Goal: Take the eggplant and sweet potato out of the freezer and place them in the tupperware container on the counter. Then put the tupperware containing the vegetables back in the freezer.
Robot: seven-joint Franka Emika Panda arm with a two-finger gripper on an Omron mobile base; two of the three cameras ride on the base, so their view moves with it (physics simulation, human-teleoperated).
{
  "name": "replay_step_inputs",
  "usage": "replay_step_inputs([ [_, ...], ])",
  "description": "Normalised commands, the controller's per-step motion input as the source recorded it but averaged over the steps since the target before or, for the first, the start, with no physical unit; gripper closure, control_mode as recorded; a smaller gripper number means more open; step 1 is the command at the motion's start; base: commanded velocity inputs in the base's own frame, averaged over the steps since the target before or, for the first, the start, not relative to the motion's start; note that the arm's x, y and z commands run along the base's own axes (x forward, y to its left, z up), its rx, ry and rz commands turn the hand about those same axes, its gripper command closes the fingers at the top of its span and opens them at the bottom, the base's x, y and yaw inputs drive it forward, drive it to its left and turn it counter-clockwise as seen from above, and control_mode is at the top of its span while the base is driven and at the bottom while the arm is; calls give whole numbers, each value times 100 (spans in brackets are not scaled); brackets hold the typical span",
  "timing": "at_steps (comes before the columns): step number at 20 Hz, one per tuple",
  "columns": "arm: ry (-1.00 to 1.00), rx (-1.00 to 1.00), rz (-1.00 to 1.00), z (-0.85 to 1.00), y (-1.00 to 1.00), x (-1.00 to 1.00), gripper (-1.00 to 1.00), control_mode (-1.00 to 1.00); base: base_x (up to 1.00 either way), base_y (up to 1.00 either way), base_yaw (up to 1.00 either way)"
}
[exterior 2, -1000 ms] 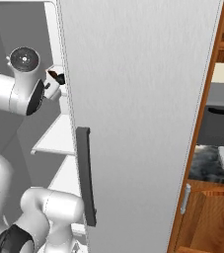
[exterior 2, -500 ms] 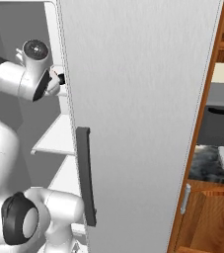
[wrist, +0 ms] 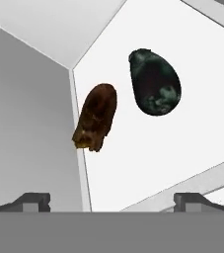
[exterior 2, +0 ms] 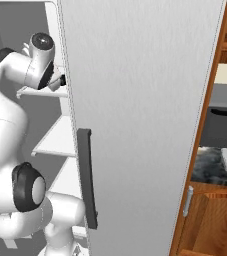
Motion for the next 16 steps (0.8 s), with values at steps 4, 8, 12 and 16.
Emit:
replay_step_inputs([
  [4,7,2,-6,-13,16,36,-100,-100,0,0,0],
  [8,6,2,-7,-19,15,34,-100,-100,0,0,0],
  [12,6,3,-7,-15,14,43,-100,-100,0,0,0],
  [16,7,4,-6,-14,11,38,-100,-100,0,0,0],
])
